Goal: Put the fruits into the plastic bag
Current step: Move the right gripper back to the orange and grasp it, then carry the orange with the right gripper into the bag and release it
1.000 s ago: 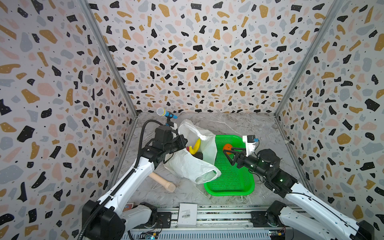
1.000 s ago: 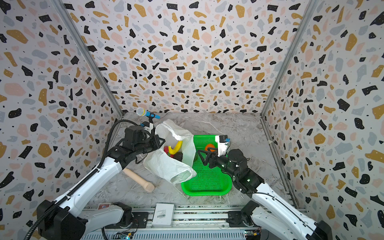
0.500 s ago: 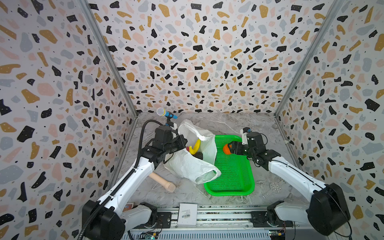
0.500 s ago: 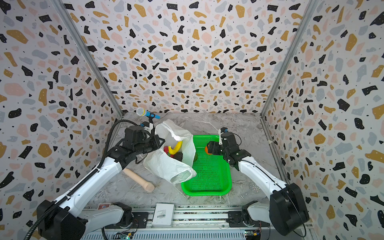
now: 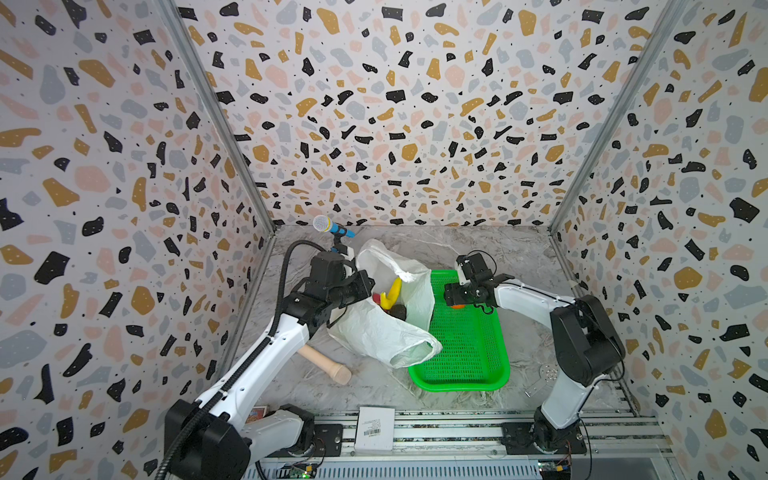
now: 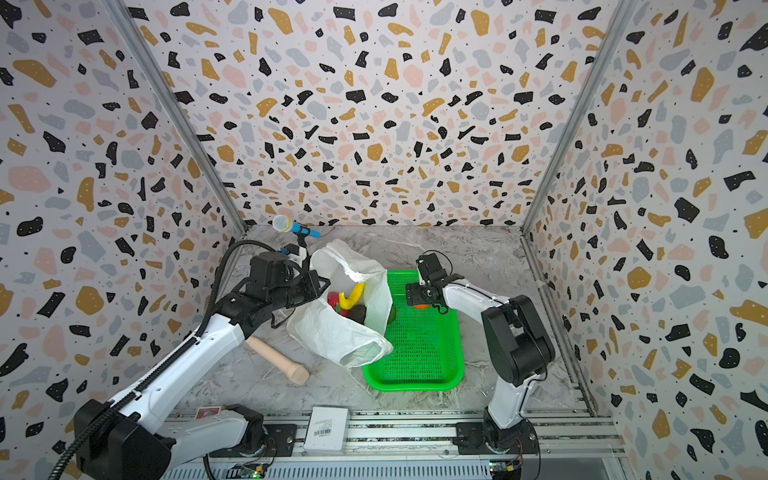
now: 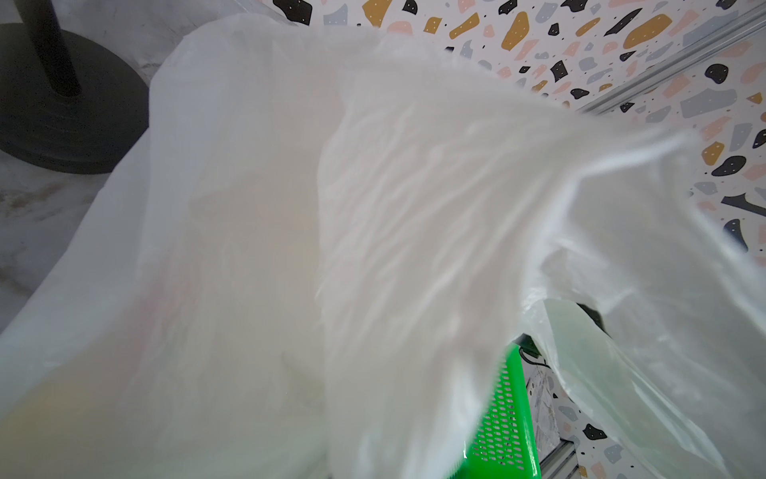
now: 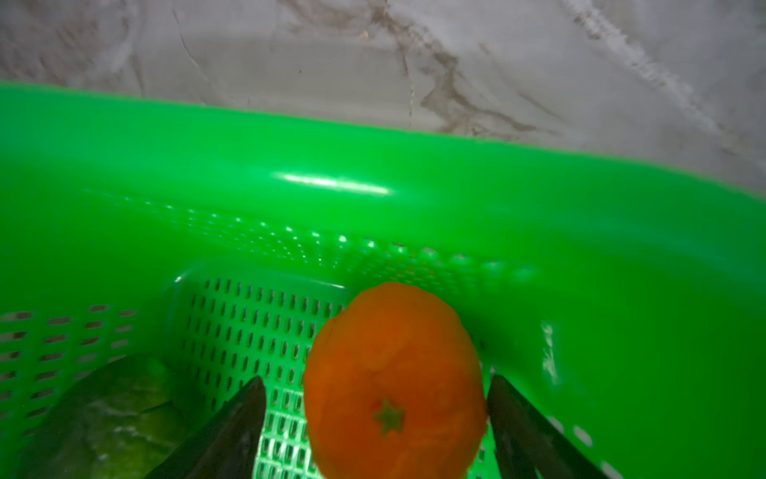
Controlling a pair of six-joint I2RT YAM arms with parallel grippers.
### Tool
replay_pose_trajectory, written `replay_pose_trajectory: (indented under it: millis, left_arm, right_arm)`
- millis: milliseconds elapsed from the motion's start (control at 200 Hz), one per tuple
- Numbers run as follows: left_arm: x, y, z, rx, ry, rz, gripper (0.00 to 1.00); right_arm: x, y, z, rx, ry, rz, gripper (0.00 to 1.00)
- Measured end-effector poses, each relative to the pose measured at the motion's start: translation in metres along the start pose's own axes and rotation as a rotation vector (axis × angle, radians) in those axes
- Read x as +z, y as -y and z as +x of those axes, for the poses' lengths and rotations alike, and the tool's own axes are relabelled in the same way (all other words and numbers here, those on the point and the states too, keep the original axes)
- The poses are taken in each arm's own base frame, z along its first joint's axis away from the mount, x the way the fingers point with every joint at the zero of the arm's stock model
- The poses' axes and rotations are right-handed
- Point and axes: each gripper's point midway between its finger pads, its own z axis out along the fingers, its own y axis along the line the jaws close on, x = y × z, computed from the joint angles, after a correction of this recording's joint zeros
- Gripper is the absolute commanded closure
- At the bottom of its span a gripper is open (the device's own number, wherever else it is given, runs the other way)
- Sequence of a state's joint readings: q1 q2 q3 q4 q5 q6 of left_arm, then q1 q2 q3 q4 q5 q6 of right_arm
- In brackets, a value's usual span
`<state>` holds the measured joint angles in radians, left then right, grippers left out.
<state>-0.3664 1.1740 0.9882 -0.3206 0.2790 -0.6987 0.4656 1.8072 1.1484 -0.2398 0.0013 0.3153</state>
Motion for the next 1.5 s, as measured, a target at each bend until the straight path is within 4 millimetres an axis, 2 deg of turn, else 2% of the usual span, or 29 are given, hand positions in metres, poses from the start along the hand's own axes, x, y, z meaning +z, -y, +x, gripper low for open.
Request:
replay_pose_trajectory:
  millis: [100, 150, 250, 330, 395, 500, 676, 761, 846, 906, 966, 1131, 1186, 1256, 1336, 1381, 1496]
  left_arm:
    - [0.0, 0.0, 0.0, 0.0, -0.001, -0.001, 1.0]
    - [0.001, -0.001, 0.0, 0.001, -0.002, -0.002, 1.0]
    - [0.001, -0.001, 0.001, 0.003, -0.004, -0.004, 1.0]
    - [0.001, -0.002, 0.001, 0.003, -0.006, -0.006, 1.0]
    - [0.001, -0.002, 0.002, 0.002, -0.009, -0.008, 1.0]
    - [0.001, -0.002, 0.002, 0.001, -0.01, -0.009, 1.0]
    - [0.001, -0.002, 0.002, 0.001, -0.009, -0.008, 1.0]
    - [0.001, -0.002, 0.002, 0.001, -0.007, -0.006, 1.0]
    - [0.001, -0.002, 0.002, 0.001, -0.007, -0.006, 1.0]
    - [0.001, -0.002, 0.002, 0.001, -0.007, -0.006, 1.0]
    - [0.001, -0.002, 0.002, 0.001, -0.007, -0.006, 1.0]
    - [0.001, -0.002, 0.002, 0.0, -0.007, -0.006, 1.0]
    - [0.001, -0.002, 0.002, 0.0, -0.007, -0.006, 1.0]
    - [0.001, -0.002, 0.002, -0.001, -0.007, -0.006, 1.0]
    - [0.001, -0.002, 0.002, -0.001, -0.007, -0.006, 1.0]
    - [0.001, -0.002, 0.002, -0.002, -0.007, -0.007, 1.0]
    - [0.001, -0.002, 0.002, -0.001, -0.008, -0.007, 1.0]
  right_arm:
    - [0.016, 0.0, 0.008, -0.02, -0.039, 0.013, 0.27]
    - [0.018, -0.002, 0.008, -0.03, -0.042, 0.015, 0.32]
    - [0.016, -0.006, 0.009, -0.043, -0.035, 0.011, 0.4]
    - [0.01, -0.006, 0.013, -0.048, -0.032, 0.014, 0.41]
    - [-0.003, -0.008, 0.016, -0.057, -0.015, 0.016, 0.41]
    - [-0.043, -0.022, 0.01, -0.083, 0.065, -0.009, 0.41]
    - [-0.148, -0.079, -0.014, -0.141, 0.306, -0.194, 0.41]
    - [-0.191, -0.108, -0.008, -0.166, 0.386, -0.33, 0.42]
    - [-0.212, -0.132, 0.008, -0.179, 0.4, -0.461, 0.42]
    - [-0.214, -0.144, 0.018, -0.181, 0.384, -0.525, 0.42]
    - [-0.208, -0.153, 0.025, -0.175, 0.353, -0.567, 0.41]
    - [-0.17, -0.178, 0.026, -0.172, 0.256, -0.607, 0.39]
    - [-0.157, -0.188, 0.017, -0.177, 0.238, -0.602, 0.33]
    - [-0.146, -0.202, -0.004, -0.181, 0.25, -0.595, 0.18]
    - [-0.143, -0.214, -0.031, -0.182, 0.31, -0.585, 0.05]
    - [-0.145, -0.217, -0.044, -0.177, 0.345, -0.578, 0.0]
    - [-0.155, -0.218, -0.059, -0.17, 0.405, -0.57, 0.01]
